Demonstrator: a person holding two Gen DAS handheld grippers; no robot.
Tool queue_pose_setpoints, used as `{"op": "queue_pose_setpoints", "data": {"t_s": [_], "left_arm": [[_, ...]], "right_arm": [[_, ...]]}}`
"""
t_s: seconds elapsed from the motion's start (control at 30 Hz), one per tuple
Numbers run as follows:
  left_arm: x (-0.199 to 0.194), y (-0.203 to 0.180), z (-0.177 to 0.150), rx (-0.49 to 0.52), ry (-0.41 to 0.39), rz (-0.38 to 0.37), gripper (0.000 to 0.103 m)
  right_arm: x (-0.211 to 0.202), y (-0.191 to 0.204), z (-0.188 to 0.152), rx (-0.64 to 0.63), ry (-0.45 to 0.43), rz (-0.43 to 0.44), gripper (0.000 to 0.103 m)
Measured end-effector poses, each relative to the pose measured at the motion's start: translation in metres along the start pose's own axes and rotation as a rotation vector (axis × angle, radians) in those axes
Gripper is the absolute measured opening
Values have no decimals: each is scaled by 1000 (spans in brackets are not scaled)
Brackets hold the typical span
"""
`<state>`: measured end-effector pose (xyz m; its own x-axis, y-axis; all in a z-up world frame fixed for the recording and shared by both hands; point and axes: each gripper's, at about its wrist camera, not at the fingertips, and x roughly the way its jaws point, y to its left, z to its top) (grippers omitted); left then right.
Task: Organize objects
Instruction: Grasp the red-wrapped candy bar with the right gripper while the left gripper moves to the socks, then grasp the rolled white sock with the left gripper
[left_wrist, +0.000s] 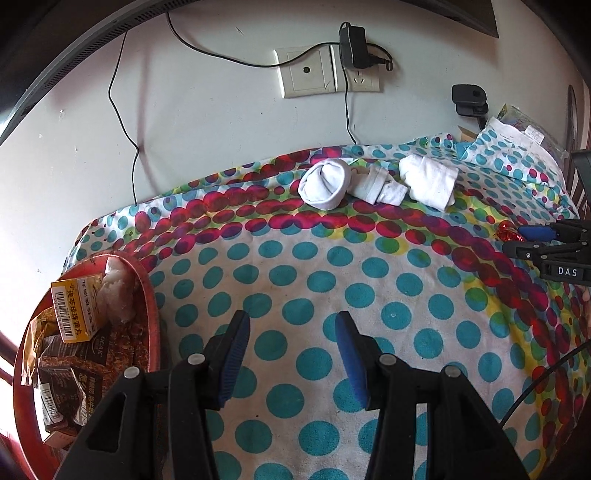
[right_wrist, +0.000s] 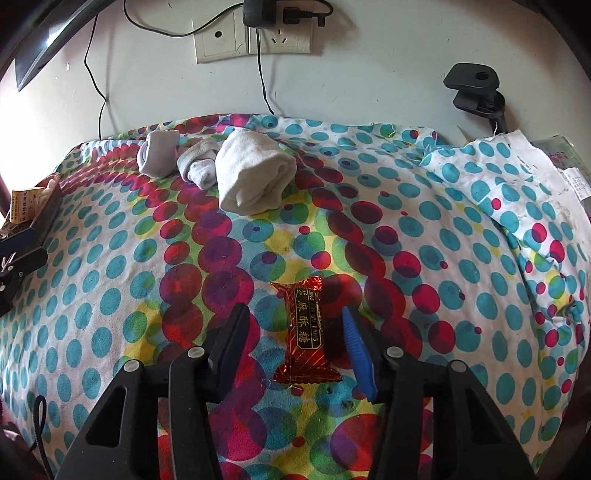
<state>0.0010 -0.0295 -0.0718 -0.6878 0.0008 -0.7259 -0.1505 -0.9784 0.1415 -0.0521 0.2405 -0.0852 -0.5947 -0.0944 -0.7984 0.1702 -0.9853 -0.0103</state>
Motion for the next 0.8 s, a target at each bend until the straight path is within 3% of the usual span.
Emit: {"op": "queue_pose_setpoints", "data": {"t_s": [0.17,0.3,0.47,0.63,0.8], "left_arm": [[8,-7,-3,7,10,-20,49],[17,-6,0,-33,23,-51,49],[32,-7,18,-82,44,-97,50],[46,-12,46,-98,31,-168,58],[62,-16,79,-67,28,-142,61]], "right_arm": [[2,-3,-1,-2,2,21,41],[1,-3,-1,-21,-7,15,18],[4,0,3,-21,-13,36,18],[10,5,10,-5,-27,61,18],[14,8,13,-3,-27,85,18]]}}
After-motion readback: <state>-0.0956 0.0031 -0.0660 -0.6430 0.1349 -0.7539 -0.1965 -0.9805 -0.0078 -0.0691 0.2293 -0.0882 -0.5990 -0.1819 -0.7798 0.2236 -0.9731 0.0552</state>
